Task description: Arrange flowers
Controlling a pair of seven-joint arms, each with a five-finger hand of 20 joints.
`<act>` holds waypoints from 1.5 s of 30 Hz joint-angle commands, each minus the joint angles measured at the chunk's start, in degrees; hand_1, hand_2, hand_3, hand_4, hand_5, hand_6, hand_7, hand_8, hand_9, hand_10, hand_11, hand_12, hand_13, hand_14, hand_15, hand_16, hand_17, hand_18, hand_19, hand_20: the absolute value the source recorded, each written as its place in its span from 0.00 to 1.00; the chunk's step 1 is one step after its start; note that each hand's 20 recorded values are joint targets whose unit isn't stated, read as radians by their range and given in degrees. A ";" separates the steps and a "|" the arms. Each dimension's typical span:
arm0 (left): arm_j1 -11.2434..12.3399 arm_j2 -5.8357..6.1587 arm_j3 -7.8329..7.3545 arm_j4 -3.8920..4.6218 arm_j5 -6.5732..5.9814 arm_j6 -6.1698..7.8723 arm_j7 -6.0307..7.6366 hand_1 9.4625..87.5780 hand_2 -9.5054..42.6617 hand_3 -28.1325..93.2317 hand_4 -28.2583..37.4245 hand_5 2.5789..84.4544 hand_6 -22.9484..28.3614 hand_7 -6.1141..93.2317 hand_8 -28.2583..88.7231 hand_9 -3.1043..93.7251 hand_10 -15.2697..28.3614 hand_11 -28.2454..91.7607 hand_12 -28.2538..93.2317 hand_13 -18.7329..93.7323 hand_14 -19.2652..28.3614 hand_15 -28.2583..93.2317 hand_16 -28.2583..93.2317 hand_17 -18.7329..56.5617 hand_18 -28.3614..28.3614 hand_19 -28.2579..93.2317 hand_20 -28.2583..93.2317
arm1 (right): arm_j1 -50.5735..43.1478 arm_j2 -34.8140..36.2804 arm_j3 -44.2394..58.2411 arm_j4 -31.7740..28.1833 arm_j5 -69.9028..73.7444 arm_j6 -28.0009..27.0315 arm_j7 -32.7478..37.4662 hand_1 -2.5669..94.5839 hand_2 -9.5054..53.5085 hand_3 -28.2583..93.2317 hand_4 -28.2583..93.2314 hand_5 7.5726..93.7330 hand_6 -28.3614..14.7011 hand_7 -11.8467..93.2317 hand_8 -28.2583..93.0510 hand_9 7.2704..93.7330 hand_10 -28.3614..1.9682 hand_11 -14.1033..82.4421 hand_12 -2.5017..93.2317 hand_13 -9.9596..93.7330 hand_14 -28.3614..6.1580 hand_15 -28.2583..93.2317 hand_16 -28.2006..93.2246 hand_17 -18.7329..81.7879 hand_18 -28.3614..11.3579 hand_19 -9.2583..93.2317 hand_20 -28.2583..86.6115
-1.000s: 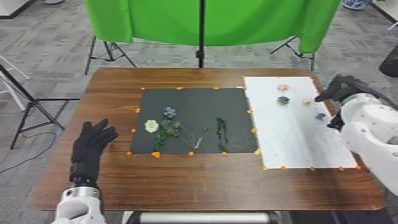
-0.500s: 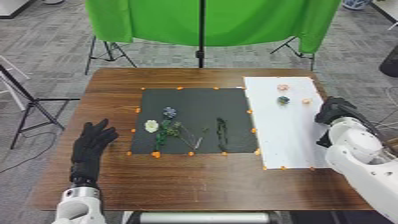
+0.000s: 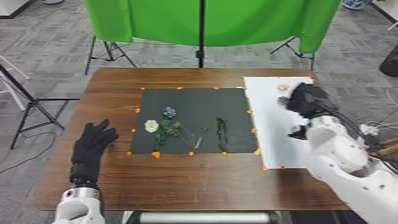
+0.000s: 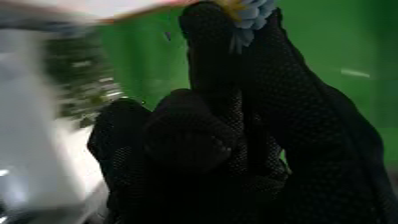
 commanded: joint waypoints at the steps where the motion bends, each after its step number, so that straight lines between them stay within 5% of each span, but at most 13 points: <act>1: -0.45 0.09 0.63 0.76 -0.15 -0.83 -0.86 0.14 0.50 0.70 0.00 0.50 0.60 0.13 0.20 0.48 0.71 0.43 0.34 0.43 0.80 0.55 0.24 0.22 0.76 0.40 0.40 | 21.71 -14.42 -20.92 1.74 4.03 -1.70 -10.62 0.67 0.00 0.71 0.10 0.82 0.64 0.32 0.33 0.96 0.64 0.25 0.49 0.95 0.75 0.76 0.53 0.84 0.41 1.00 0.79; 12: -1.40 -0.14 1.41 1.28 0.05 -1.81 -0.71 0.14 0.50 0.69 0.00 0.50 0.60 0.13 0.20 0.48 0.71 0.42 0.34 0.43 0.80 0.55 0.24 0.22 0.76 0.40 0.40 | 28.70 -24.89 -33.82 7.67 3.84 -3.64 -14.03 0.66 0.00 0.71 0.09 0.81 0.66 0.33 0.33 0.96 0.67 0.25 0.50 0.95 0.75 0.77 0.53 0.83 0.41 1.00 0.80; 27: -1.35 -0.08 1.32 1.32 -0.14 -1.87 -0.67 0.14 0.50 0.70 0.00 0.50 0.60 0.13 0.20 0.48 0.71 0.42 0.34 0.43 0.81 0.55 0.24 0.22 0.76 0.40 0.40 | 29.41 -27.31 -36.64 14.32 1.42 -6.93 -13.57 0.64 0.00 0.72 0.09 0.78 0.68 0.35 0.31 0.92 0.65 0.25 0.51 0.94 0.75 0.78 0.54 0.83 0.42 1.00 0.82; 45: -1.62 -0.16 1.25 1.44 -0.15 -1.99 -1.14 0.14 0.50 0.70 0.00 0.50 0.59 0.13 0.20 0.48 0.71 0.42 0.34 0.43 0.81 0.55 0.24 0.22 0.76 0.40 0.40 | 28.64 -27.27 -36.33 15.09 0.39 -8.60 -13.49 0.57 0.00 0.74 0.08 0.69 0.72 0.32 0.27 0.86 0.58 0.30 0.47 0.92 0.73 0.79 0.53 0.81 0.42 1.00 0.82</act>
